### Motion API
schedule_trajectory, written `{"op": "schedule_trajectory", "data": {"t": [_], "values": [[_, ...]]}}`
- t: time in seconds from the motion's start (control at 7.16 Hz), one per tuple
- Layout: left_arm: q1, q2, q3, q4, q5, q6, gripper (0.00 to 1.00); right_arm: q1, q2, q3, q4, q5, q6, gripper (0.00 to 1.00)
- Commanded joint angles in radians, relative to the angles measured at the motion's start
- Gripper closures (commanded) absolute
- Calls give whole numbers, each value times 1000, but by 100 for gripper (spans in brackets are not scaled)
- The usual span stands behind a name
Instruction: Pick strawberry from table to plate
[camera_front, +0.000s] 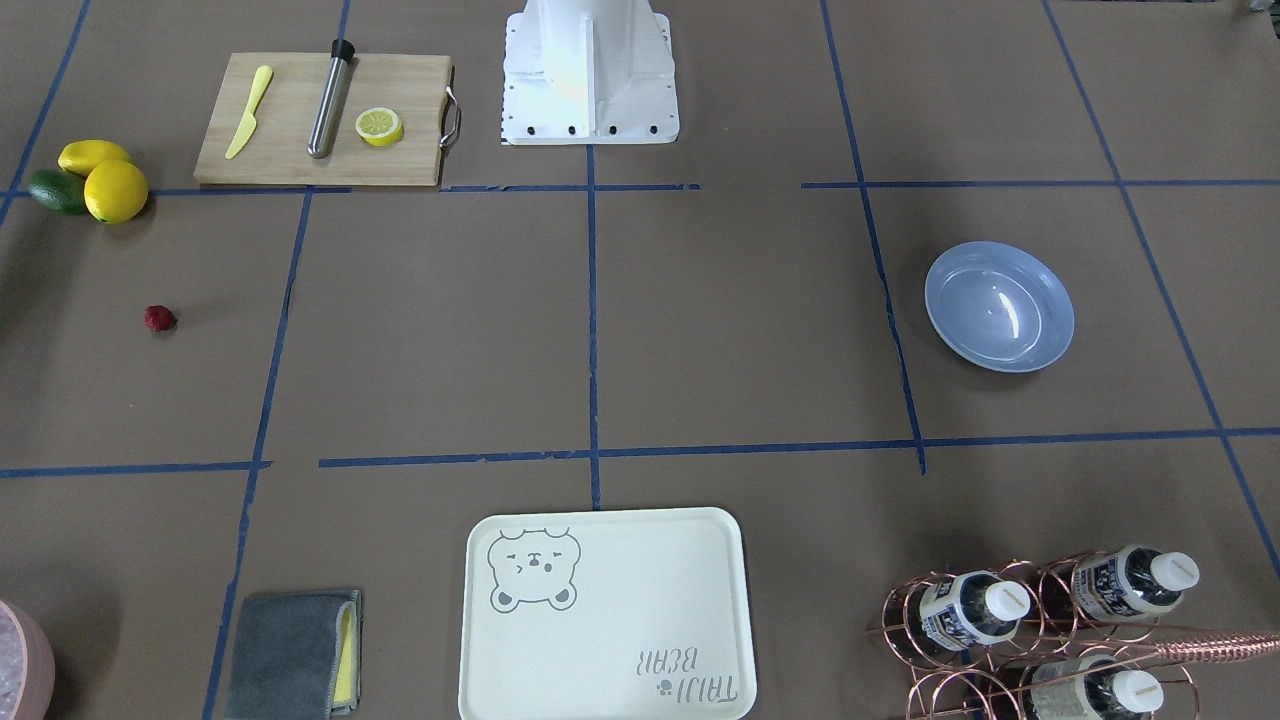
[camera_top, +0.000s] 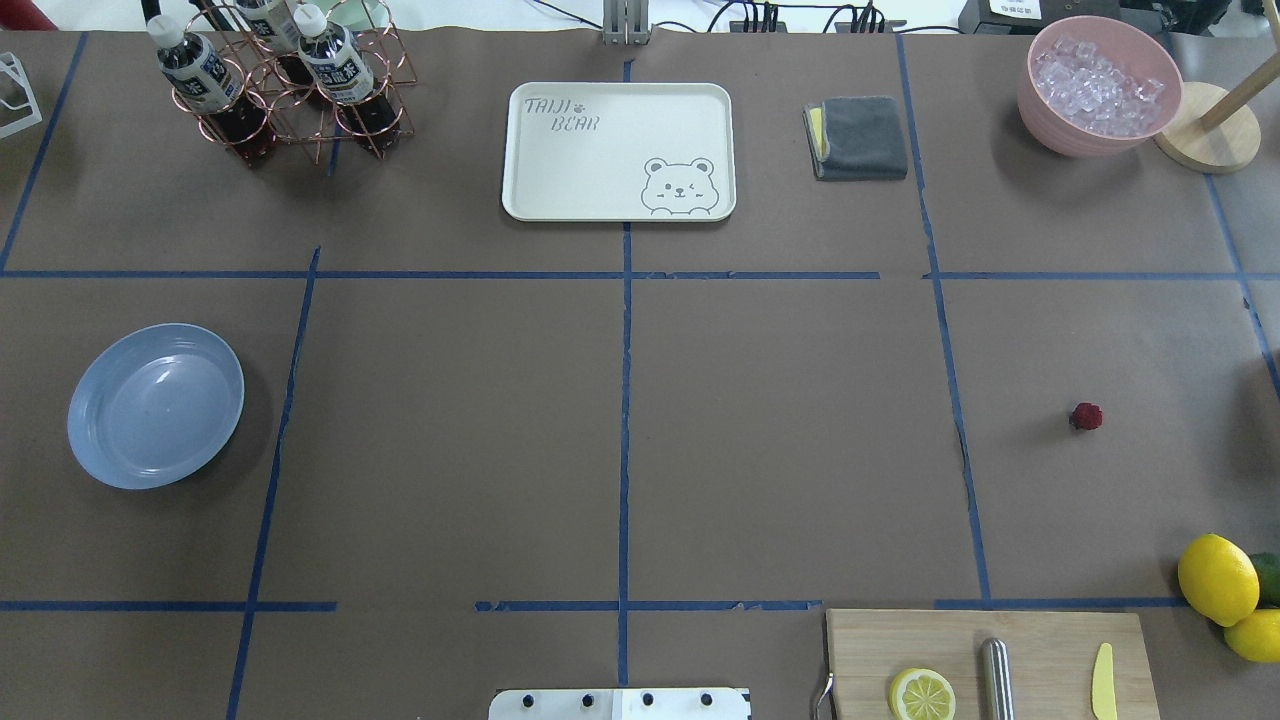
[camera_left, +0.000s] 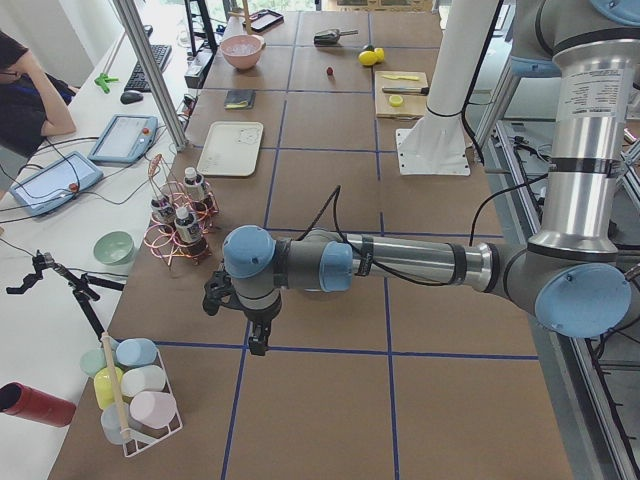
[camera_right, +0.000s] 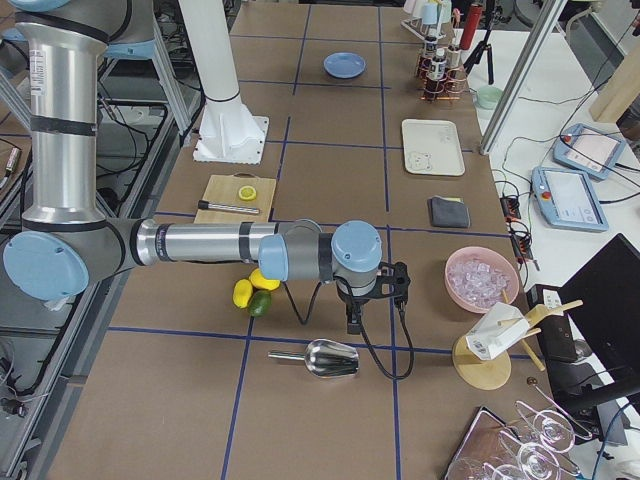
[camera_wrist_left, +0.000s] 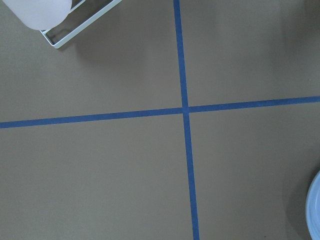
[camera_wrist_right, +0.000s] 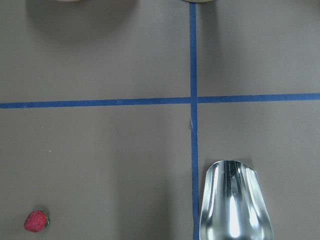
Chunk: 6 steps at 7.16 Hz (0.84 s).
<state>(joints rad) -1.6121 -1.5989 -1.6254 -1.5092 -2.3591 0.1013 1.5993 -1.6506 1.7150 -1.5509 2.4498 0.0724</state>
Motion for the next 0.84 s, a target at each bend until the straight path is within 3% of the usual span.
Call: {"op": "schedule_trajectory", "data": {"t": [0.0,0.42,0.56,0.7], "values": [[0,0,-2,0,0,0,0,-1,14,1,0,0,6,0],[5,-16,-46,-13,0,-6,0,-10,69,15,2,6,10,0],[11,-18,-60,-34,0,-6,0,-40,133,21,41,9,10,0],[12,-18,-59,-118,0,-9,0,-57,178,12,46,9,10,0]]}}
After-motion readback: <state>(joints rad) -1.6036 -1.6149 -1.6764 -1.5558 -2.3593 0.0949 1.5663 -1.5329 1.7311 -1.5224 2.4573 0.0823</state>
